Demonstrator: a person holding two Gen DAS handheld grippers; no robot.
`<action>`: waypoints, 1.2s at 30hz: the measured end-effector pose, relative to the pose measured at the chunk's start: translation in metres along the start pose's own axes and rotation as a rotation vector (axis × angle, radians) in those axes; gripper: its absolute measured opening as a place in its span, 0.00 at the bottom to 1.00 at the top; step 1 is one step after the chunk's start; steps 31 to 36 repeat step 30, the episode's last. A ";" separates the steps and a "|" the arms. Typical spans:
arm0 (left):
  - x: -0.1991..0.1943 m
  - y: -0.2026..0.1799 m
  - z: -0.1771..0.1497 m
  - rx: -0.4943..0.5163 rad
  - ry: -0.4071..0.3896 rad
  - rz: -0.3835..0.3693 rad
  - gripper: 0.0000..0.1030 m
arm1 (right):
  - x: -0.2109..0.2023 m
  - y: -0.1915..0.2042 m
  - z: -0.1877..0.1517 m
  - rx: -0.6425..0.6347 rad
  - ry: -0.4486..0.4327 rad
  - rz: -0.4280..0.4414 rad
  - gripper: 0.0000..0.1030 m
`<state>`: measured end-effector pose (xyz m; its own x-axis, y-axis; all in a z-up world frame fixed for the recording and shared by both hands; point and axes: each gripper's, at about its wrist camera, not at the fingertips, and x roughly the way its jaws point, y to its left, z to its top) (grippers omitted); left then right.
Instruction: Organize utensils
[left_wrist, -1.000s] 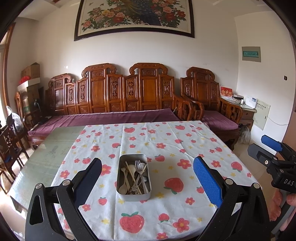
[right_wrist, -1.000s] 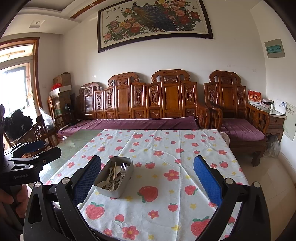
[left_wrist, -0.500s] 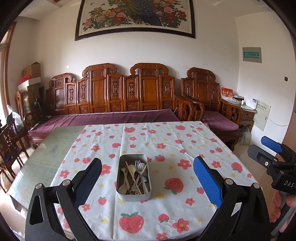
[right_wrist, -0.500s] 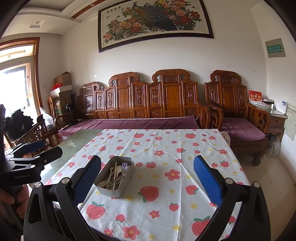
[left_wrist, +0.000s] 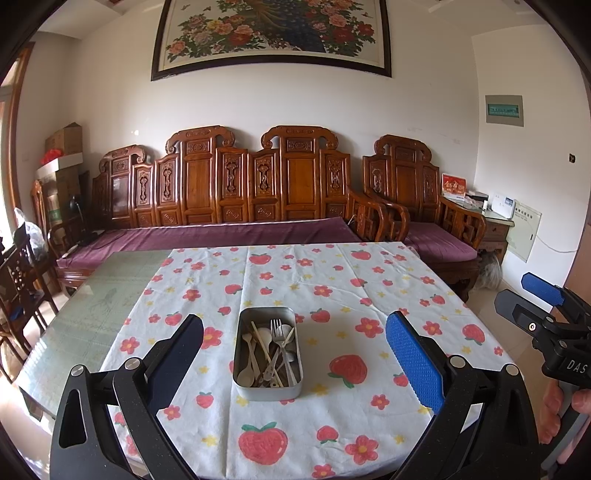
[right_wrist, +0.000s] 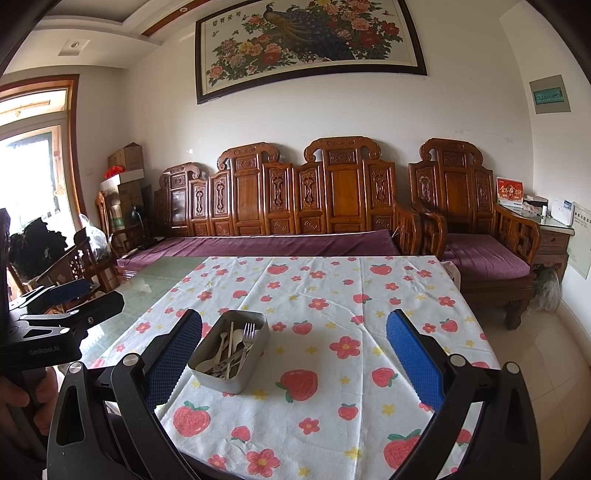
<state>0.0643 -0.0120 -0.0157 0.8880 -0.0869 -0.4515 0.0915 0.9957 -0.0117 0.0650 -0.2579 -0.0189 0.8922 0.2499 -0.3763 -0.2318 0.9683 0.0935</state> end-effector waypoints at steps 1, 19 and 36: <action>0.000 0.000 0.000 -0.001 -0.001 0.001 0.93 | 0.000 0.000 0.000 -0.001 0.000 -0.001 0.98; -0.001 0.003 0.002 -0.006 -0.001 -0.001 0.93 | 0.000 0.002 -0.001 0.000 0.000 0.005 0.98; 0.001 0.004 0.002 -0.003 0.001 -0.006 0.93 | 0.001 0.007 -0.003 0.000 -0.001 0.007 0.98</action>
